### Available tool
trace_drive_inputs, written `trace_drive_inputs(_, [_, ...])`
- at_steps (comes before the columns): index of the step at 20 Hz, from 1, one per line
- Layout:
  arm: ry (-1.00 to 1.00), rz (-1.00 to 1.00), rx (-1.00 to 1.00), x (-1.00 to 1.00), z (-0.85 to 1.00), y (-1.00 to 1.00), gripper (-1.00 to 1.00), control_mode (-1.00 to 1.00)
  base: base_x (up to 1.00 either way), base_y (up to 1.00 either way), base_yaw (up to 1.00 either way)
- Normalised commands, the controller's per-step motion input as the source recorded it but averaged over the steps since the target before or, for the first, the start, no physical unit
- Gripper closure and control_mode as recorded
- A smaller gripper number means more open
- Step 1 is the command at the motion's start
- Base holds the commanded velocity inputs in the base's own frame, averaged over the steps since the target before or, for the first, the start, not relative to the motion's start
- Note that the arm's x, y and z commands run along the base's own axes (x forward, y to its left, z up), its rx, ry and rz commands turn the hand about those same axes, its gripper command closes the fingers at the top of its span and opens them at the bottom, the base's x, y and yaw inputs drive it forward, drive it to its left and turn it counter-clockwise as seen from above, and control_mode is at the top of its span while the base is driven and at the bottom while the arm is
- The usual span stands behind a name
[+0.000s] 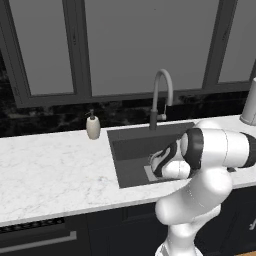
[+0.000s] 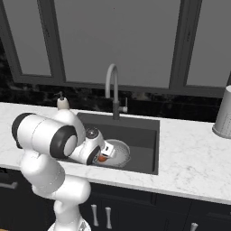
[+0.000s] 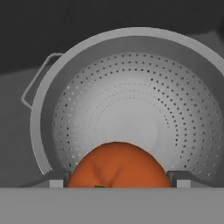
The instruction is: Put the colander in the sink, put the orange in the colander, and turn on the sink faucet and pour water over the colander.
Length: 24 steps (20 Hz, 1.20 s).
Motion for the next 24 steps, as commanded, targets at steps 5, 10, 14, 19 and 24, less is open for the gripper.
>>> trace_drive_inputs(5, [0.00,0.00,0.00,0.07,-0.19,-0.08,1.00,-1.00,0.00,0.00,0.00])
trace_drive_inputs(10, [0.00,0.00,0.00,0.26,-0.10,-0.09,-1.00,-1.00,0.00,0.00,0.00])
trace_drive_inputs(14, [-0.01,0.00,0.00,0.17,0.00,-0.19,-1.00,-1.00,0.00,0.00,0.00])
trace_drive_inputs(19, [-0.07,0.00,0.00,0.00,0.27,-0.38,-1.00,-1.00,0.00,0.00,0.00])
trace_drive_inputs(24, [-0.05,0.00,0.03,0.00,0.58,-0.35,-1.00,-1.00,0.00,0.00,0.00])
